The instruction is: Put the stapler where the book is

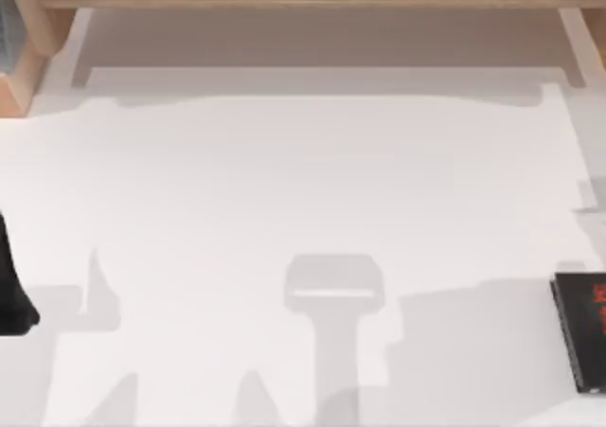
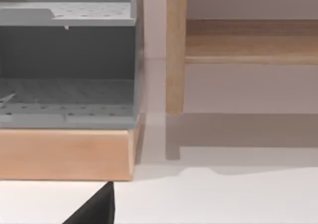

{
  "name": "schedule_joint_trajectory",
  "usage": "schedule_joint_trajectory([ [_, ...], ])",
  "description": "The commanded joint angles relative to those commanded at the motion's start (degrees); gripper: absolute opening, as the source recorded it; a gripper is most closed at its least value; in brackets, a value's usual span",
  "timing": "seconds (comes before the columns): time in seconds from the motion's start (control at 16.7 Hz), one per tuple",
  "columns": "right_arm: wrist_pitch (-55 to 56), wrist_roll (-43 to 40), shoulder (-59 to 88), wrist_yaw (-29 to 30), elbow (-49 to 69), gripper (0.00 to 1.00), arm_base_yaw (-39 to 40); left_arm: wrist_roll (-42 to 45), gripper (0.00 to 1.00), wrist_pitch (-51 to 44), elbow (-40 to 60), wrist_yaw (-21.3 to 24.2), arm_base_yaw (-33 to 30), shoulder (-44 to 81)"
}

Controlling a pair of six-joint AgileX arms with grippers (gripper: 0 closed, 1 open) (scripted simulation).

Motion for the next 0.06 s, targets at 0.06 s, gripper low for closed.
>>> schedule_joint_trajectory([
  [0.06, 0.0, 0.0, 0.0, 0.0, 0.0, 1.0, 0.0, 0.0, 1.0, 0.0, 0.0, 0.0, 0.0, 0.0],
])
